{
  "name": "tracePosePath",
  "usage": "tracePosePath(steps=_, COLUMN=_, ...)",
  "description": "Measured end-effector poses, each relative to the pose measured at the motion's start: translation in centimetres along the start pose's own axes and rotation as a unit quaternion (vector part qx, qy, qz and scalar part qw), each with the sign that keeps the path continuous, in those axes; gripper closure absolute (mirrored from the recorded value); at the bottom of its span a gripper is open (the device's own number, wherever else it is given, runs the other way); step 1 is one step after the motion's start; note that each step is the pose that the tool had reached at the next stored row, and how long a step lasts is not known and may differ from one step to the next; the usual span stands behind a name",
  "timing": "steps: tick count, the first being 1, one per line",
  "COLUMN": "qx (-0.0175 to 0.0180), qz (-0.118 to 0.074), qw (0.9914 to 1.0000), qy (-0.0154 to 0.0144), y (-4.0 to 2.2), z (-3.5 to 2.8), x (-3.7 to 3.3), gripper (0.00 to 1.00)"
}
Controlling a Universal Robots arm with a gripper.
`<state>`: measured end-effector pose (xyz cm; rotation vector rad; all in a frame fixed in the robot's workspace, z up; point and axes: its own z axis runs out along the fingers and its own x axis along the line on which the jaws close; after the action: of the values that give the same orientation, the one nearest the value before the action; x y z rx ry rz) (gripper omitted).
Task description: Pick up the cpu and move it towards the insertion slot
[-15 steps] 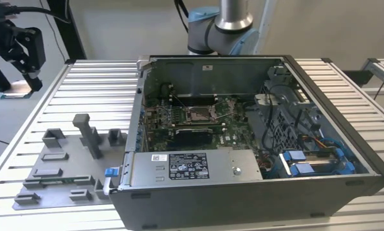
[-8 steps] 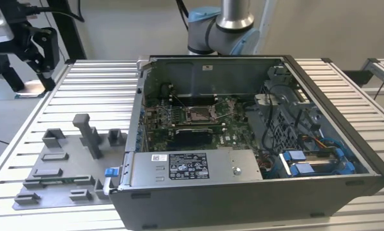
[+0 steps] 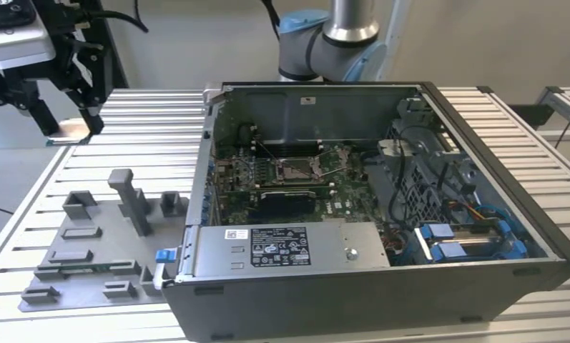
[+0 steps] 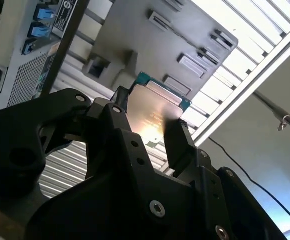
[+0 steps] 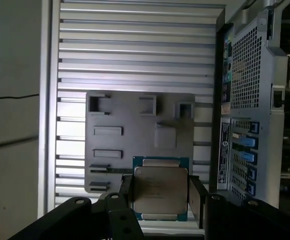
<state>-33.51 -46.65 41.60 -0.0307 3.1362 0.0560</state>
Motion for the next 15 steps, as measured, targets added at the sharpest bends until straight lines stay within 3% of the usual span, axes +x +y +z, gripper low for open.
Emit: tracePosePath(steps=15, qx=0.0, qz=0.0, qw=1.0, qy=0.0, y=-0.1, z=0.02, x=-5.08, gripper=1.0)
